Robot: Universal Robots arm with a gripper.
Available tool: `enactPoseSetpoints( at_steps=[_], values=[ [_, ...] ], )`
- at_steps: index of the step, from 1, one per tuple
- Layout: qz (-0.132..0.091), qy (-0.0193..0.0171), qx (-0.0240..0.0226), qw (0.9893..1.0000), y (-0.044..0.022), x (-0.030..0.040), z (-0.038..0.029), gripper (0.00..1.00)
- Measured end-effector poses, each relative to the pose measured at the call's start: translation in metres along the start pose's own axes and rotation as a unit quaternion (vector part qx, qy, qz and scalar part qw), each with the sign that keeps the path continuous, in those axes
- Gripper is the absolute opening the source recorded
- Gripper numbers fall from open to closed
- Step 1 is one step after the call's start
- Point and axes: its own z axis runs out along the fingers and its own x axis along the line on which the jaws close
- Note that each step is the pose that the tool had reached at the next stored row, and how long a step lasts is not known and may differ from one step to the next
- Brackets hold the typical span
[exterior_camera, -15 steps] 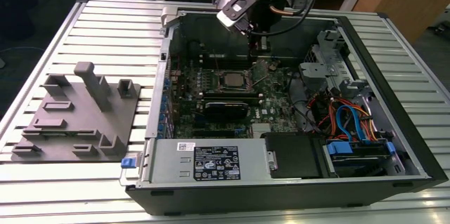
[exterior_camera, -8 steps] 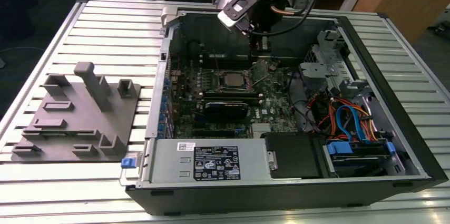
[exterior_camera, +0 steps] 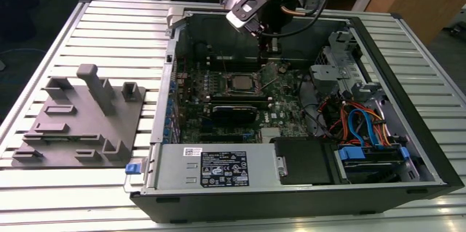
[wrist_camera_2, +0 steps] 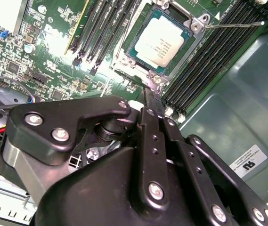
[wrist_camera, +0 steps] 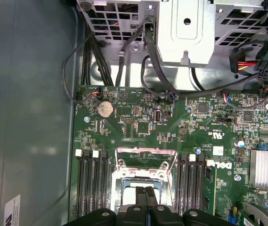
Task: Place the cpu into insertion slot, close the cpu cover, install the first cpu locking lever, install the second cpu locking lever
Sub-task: 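Close the cpu cover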
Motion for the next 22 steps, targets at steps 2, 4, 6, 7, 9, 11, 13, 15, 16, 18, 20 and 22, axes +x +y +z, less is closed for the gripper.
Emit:
enactPoseSetpoints(
  at_steps=[2,4,6,7,9,11,13,15,16,18,20,22],
  values=[
    [0.0,0.0,0.0,1.0,0.0004,0.0,0.0,0.1],
    [0.0,0.0,0.0,1.0,0.0007,0.0,0.0,0.1],
    [0.0,0.0,0.0,1.0,0.0011,0.0,0.0,0.1],
    [0.0,0.0,0.0,1.0,0.0014,0.0,0.0,0.1],
    [0.0,0.0,0.0,1.0,0.0021,-0.0001,0.0,0.1],
    [0.0,0.0,0.0,1.0,0.0028,-0.0001,0.0,0.1],
    [0.0,0.0,0.0,1.0,0.0035,-0.0001,0.0,0.1],
    [0.0,0.0,0.0,1.0,0.004,-0.0001,0.0,0.1],
    [0.0,0.0,0.0,1.0,0.004,-0.0001,0.0,0.1],
    [0.0,0.0,0.0,1.0,0.0042,-0.0001,0.0,0.1],
    [0.0,0.0,0.0,1.0,0.0045,-0.0001,0.0,0.1],
    [0.0,0.0,0.0,1.0,0.0051,-0.0002,0.0,0.1]
  ],
)
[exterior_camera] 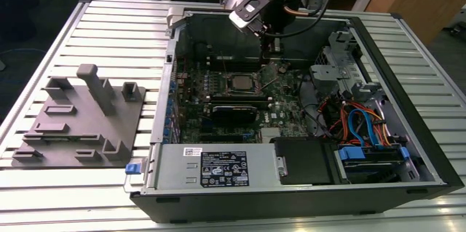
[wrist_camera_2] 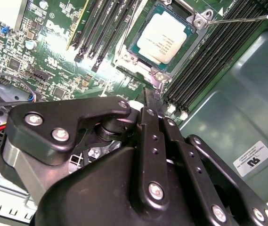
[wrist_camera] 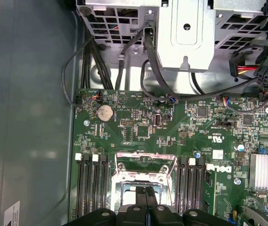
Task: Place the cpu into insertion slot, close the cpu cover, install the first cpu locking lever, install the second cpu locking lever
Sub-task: 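Close the cpu cover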
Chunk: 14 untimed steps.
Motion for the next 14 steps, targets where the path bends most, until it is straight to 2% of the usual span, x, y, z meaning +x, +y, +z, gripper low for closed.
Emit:
enactPoseSetpoints(
  at_steps=[10,14],
  values=[
    [0.0,-0.0001,0.0,1.0,0.0038,-0.0001,0.0,0.1],
    [0.0,0.0,0.0,1.0,0.0075,0.0001,0.0002,0.1]
  ],
)
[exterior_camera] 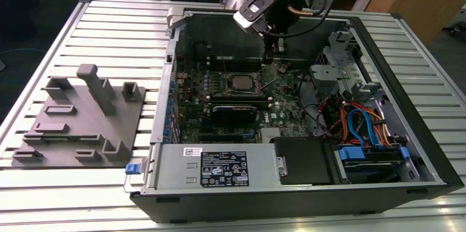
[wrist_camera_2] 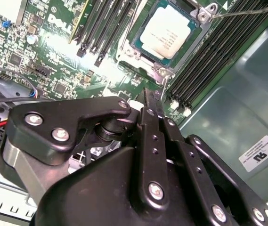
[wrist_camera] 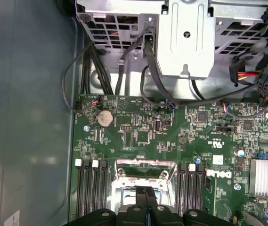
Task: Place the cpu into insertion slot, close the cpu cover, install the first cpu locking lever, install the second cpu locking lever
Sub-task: 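Close the cpu cover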
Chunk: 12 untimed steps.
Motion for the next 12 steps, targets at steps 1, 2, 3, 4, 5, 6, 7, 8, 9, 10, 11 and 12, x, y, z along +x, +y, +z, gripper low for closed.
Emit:
enactPoseSetpoints(
  at_steps=[1,2,3,4,5,6,7,8,9,10,11,12],
  values=[
    [0.0,-0.0001,0.0001,1.0,0.001,0.0002,0.0,0.1],
    [0.0,-0.0001,0.0,1.0,0.0019,0.0004,0.0,0.1],
    [0.0,0.0,0.0,1.0,0.0026,0.0004,0.0001,0.1],
    [0.0,0.0,0.0,1.0,0.0031,0.0005,0.0001,0.1],
    [0.0,0.0,0.0,1.0,0.0034,0.0005,0.0001,0.1],
    [0.0,0.0,0.0,1.0,0.0039,0.0005,0.0001,0.1],
    [0.0,0.0,0.0,1.0,0.0043,0.0005,0.0001,0.1],
    [0.0,0.0,0.0,1.0,0.0047,0.0005,0.0001,0.1],
    [0.0,0.0,0.0,1.0,0.0052,0.0005,0.0001,0.1],
    [0.0,0.0,0.0,1.0,0.0057,0.0005,0.0001,0.1],
    [0.0,0.0,0.0,1.0,0.0062,0.0006,0.0001,0.1],
    [0.0,0.0,0.0,1.0,0.0068,0.0006,0.0001,0.1]
  ],
)
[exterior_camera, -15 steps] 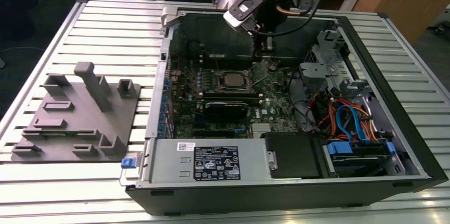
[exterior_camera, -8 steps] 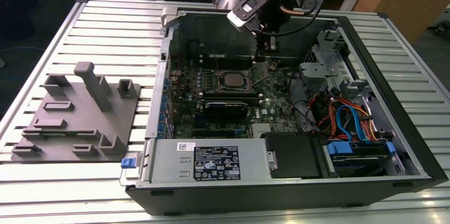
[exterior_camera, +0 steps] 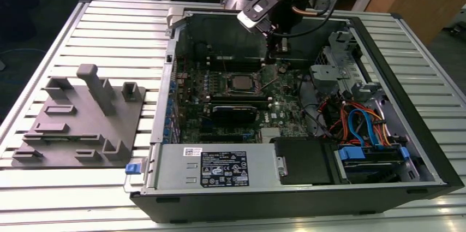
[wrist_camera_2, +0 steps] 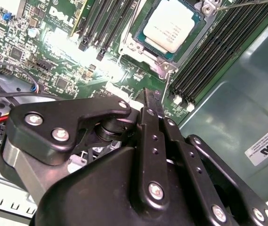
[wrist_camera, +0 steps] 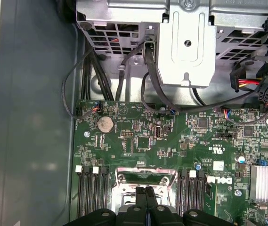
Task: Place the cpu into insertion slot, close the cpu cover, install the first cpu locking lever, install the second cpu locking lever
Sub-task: 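Close the cpu cover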
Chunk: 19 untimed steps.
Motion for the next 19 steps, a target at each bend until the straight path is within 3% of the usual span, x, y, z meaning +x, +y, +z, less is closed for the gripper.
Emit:
enactPoseSetpoints(
  at_steps=[19],
  values=[
    [0.0,0.0,0.0,1.0,0.0083,0.0005,0.0,0.1]
  ],
)
